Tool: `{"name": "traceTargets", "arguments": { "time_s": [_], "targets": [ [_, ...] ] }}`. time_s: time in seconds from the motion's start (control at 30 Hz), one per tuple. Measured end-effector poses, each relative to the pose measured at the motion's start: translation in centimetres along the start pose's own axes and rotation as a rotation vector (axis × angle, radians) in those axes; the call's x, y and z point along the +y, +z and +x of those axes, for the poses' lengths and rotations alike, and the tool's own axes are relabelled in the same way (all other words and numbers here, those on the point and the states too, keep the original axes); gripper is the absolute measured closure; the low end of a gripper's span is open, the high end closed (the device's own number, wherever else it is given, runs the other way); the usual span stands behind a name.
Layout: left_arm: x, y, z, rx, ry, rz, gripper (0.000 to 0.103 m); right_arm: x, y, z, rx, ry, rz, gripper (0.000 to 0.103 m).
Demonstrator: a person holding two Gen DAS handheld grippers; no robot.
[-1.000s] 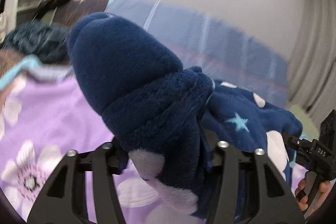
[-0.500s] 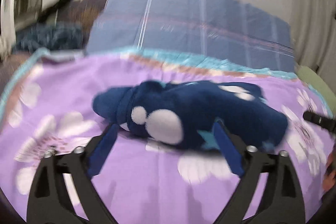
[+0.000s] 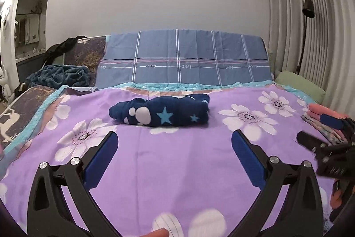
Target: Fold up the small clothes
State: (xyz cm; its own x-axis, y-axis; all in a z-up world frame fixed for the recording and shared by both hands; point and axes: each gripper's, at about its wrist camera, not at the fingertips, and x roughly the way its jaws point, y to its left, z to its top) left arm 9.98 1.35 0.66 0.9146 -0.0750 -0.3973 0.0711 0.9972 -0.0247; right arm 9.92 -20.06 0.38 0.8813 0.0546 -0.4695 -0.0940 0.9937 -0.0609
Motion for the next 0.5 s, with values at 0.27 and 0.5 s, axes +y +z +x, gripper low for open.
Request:
{"name": "traceTargets", "arguments": {
  "time_s": [0.27, 0.5],
  "targets": [
    [-2.1, -2.1, -6.3, 0.005, 0.027, -0.010, 0.001, -0.6, -2.8, -5.7, -0.018, -0.056, 0.078, 0.002],
    [-3.8, -3.0, -8.4, 0.016, 0.035, 0.095, 0.001, -0.3, -3.8, -7.9, -0.016, -0.050, 0.089, 0.002]
  ]
}}
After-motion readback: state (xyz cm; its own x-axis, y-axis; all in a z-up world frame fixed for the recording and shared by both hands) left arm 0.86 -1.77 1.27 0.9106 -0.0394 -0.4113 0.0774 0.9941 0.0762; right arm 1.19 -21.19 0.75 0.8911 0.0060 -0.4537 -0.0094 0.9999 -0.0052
